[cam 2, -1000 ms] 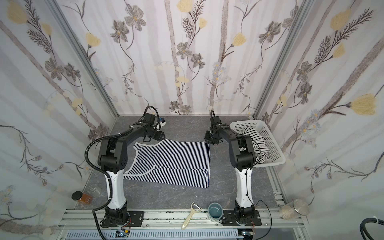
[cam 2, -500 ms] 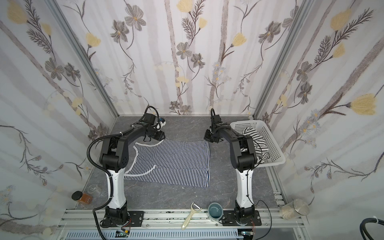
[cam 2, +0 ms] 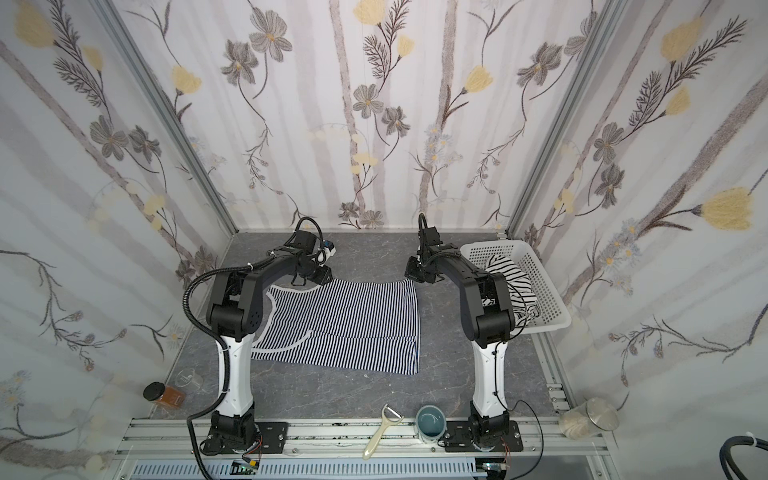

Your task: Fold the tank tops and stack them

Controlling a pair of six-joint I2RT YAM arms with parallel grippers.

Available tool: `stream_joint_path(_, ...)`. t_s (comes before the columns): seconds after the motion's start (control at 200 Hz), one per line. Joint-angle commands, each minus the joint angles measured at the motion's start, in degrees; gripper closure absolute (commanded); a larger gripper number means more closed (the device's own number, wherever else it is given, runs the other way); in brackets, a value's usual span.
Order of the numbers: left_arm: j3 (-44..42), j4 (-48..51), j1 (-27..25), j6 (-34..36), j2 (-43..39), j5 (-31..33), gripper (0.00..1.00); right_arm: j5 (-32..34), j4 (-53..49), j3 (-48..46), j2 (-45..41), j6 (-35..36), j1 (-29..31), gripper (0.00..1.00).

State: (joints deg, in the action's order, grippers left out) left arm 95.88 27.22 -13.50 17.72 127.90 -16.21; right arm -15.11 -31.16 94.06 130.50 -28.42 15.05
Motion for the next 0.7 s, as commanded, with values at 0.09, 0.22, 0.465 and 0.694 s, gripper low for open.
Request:
stream_joint_path(0.09,-0.19,-0.07,-0.04,1.0,0.7,-0.06,0.73,-0.81,0.99,0.25,-1.1,0.21,0.16,1.0)
stream_joint_path(0.22,-0.77,-0.08,-0.04,1.18,0.56,-0.89,0.88,-0.85,0.82,0.16,-1.59,0.41,0.16,1.0)
stream_joint_path(0.465,-3.15,-0.08,0.47,2.3,-3.93,-2.14,1.0,-1.64,1.92,-2.97,-5.03,1.78,-0.06,1.0)
stream_joint_path(0.694,-8.09,-0.07,1.1,3.67,-10.58,-3.58,1.0,-3.48,4.53,-10.56,-11.17,2.6,0.07,1.0)
